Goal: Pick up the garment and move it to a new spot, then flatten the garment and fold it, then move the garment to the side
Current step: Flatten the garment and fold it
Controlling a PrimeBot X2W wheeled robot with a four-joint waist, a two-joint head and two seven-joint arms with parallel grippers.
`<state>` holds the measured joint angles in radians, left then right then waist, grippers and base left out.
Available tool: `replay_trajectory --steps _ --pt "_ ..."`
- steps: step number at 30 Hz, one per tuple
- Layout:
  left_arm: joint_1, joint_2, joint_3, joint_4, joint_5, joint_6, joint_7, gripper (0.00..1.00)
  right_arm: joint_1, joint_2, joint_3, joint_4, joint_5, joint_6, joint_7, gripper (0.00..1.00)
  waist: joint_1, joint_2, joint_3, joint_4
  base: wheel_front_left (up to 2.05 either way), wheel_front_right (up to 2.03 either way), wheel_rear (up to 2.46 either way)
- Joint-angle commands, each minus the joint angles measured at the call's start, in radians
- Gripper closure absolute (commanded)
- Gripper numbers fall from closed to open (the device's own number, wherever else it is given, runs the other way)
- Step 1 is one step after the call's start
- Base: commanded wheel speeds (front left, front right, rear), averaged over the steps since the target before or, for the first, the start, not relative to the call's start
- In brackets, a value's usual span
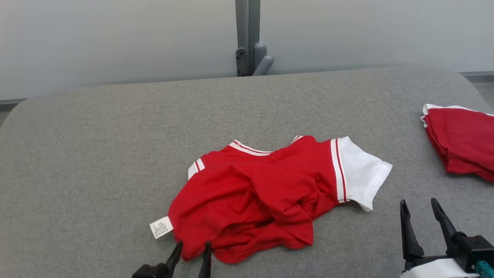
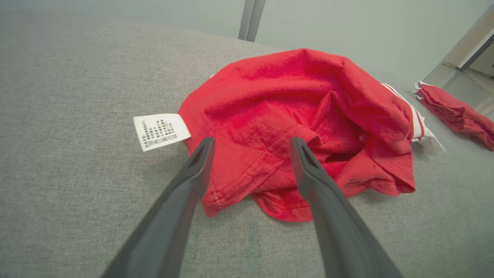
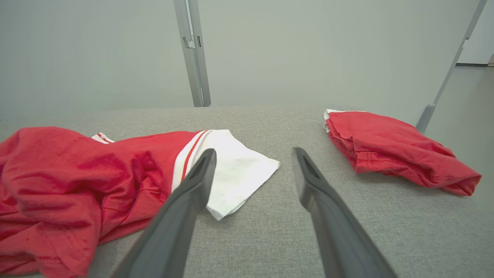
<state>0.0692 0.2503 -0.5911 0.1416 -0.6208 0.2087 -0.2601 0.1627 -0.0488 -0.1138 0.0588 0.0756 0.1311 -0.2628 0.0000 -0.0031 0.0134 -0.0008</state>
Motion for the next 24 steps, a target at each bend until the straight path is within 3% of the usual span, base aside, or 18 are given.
replay_trajectory --steps 1,13,24 --pt "-0.022 -0.003 -0.02 0.037 0.008 -0.015 0.023 0.0 0.001 -0.003 0.003 -0.006 0.002 -0.001 -0.003 0.0 0.0 0.0031 0.002 -0.011 0.0 0.0 0.0" --pt "-0.109 -0.011 -0.051 0.222 0.051 0.002 0.049 0.0 -0.011 -0.003 0.01 -0.009 0.012 -0.001 -0.003 0.0 0.0 0.0031 0.024 -0.054 0.0 0.0 0.0" --pt "-0.181 -0.019 -0.089 0.255 0.114 0.046 0.063 0.0 -0.019 -0.003 0.014 -0.001 0.023 -0.001 -0.003 0.0 0.0 0.0031 0.021 -0.092 0.0 0.0 0.0"
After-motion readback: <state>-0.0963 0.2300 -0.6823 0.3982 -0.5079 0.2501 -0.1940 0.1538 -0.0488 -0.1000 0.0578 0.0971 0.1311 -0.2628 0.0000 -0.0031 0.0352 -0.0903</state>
